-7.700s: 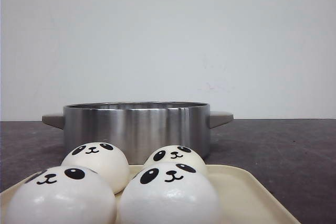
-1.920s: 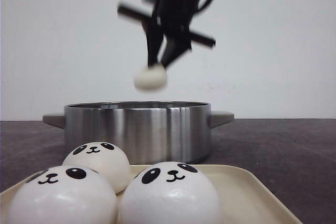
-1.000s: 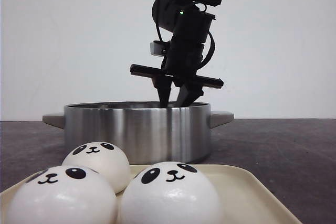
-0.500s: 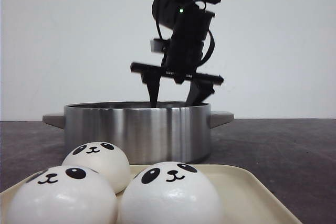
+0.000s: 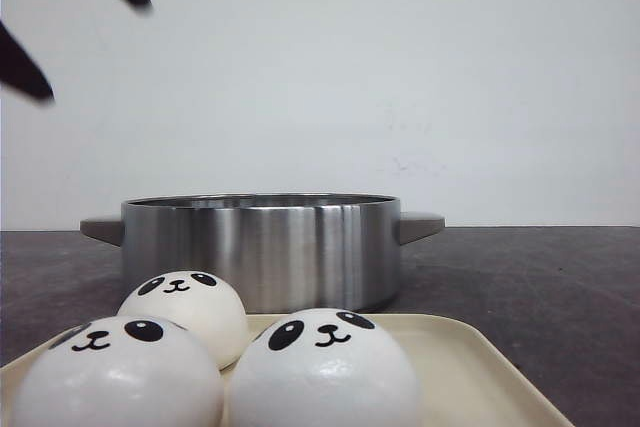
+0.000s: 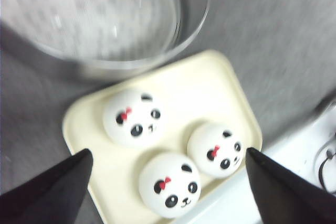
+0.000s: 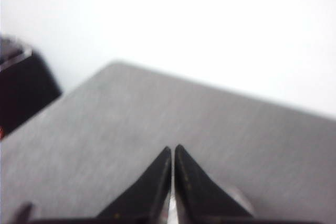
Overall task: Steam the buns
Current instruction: 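Lower the left gripper onto the other farther panda bun and close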
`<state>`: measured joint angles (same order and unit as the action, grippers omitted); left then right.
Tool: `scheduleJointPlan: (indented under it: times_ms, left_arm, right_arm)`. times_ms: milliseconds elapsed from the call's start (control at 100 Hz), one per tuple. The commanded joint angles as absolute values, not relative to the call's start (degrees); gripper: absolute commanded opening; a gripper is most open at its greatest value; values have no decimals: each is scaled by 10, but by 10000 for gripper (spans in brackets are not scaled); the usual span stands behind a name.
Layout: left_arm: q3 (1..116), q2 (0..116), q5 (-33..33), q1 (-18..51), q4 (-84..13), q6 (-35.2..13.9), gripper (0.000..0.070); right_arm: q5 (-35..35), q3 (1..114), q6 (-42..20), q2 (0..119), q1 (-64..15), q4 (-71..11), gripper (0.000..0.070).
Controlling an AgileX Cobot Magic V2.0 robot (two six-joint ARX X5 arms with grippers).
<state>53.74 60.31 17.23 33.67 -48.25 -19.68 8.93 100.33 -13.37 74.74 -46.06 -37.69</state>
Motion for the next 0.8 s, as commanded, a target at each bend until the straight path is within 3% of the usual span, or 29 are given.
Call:
scheduleJointPlan:
  times_ms: [0, 450, 710, 750, 790]
  left_arm:
    - [547, 639, 163, 345, -478, -222, 635]
    - [547, 852, 123, 384, -383, -222, 637]
    - [547, 915, 113, 384, -362, -229, 630]
    - [547, 921, 113, 384, -360, -233, 612]
    - [547, 927, 113, 384, -358, -236, 546]
  right_arm:
    - [115, 1009, -113, 724, -474, -378, 0]
    - [210, 1009, -101, 620, -484, -482, 0]
    - [211, 1009, -101, 620, -484, -517, 0]
    - [211, 1009, -101, 620, -484, -516, 0]
    - [211, 1009, -101, 620, -484, -516, 0]
